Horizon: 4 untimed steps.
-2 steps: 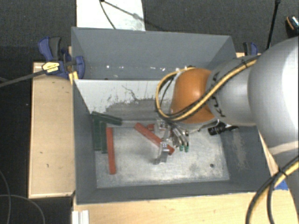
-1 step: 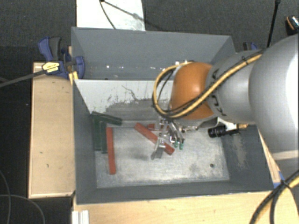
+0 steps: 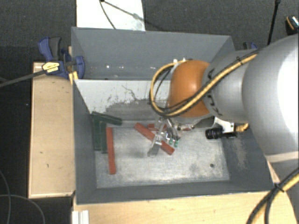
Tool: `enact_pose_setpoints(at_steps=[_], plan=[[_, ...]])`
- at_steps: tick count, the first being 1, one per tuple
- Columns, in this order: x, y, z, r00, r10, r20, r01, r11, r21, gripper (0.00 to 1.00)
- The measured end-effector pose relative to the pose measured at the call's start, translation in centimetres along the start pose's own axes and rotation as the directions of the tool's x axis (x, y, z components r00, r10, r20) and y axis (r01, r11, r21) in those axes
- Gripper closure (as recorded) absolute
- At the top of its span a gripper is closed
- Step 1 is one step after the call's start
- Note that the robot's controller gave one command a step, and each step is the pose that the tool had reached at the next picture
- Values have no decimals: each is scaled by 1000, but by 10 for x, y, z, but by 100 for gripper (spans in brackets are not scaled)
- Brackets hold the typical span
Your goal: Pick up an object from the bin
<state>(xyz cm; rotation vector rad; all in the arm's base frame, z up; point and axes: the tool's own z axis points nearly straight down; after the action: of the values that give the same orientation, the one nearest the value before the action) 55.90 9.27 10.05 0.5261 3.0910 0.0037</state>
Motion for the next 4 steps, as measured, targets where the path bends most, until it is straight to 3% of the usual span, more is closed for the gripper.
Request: enact_pose_setpoints(at_steps=[1, 2, 3, 4], plan=[[19, -6, 31, 989, 151, -6, -151, 989, 4, 0], [18, -6, 31, 989, 151, -6, -151, 989, 4, 0], [18, -6, 30, 989, 151, -5, -151, 989, 4, 100], [17, -6, -2, 989, 148, -2, -148, 989, 1, 100]])
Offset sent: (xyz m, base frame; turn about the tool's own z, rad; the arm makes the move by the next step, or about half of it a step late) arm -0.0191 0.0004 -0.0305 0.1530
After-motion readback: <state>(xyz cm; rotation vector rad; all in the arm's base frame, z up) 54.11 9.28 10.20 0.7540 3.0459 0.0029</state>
